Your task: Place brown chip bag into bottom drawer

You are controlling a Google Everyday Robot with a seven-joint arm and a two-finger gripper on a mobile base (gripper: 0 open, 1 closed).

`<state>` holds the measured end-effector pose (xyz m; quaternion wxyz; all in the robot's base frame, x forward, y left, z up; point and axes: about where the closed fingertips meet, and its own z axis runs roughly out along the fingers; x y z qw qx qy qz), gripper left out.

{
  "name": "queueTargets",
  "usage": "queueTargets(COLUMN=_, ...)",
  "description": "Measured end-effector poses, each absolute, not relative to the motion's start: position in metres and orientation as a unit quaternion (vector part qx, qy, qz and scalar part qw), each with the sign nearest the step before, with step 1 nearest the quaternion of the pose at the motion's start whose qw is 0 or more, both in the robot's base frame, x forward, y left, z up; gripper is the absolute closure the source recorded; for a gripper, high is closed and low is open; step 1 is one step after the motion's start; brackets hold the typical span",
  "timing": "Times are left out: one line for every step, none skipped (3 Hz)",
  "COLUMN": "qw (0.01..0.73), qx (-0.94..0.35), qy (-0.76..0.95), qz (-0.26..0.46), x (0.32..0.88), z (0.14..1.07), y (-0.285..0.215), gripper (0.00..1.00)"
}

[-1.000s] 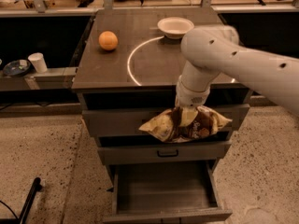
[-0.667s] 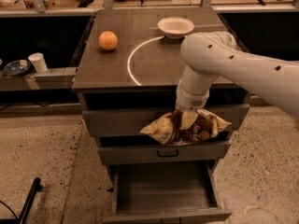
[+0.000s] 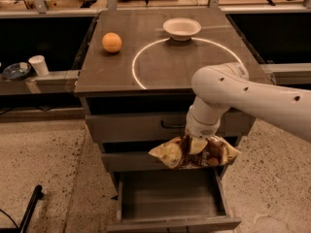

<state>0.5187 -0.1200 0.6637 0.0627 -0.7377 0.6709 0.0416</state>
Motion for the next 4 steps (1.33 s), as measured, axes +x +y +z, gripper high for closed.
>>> queueTargets(qw=0.062, qx=-0.738, qy=0.671, qz=0.042, x=0.518, z=0.662, y=-0.12, gripper=1.0)
queueTargets(qw=0.057, qx=-0.731, qy=0.679, qz=0.04, x=0.519, z=0.655, y=-0.123, gripper=1.0)
queueTargets(qw=0.058, qx=-0.719, qy=0.691, qz=0.044, x=0.512, z=0.618, y=-0.132, gripper=1.0)
queueTargets(qw=0.091, qx=-0.697, qy=0.71, qz=0.053, x=0.516, z=0.558, y=-0.144, gripper=1.0)
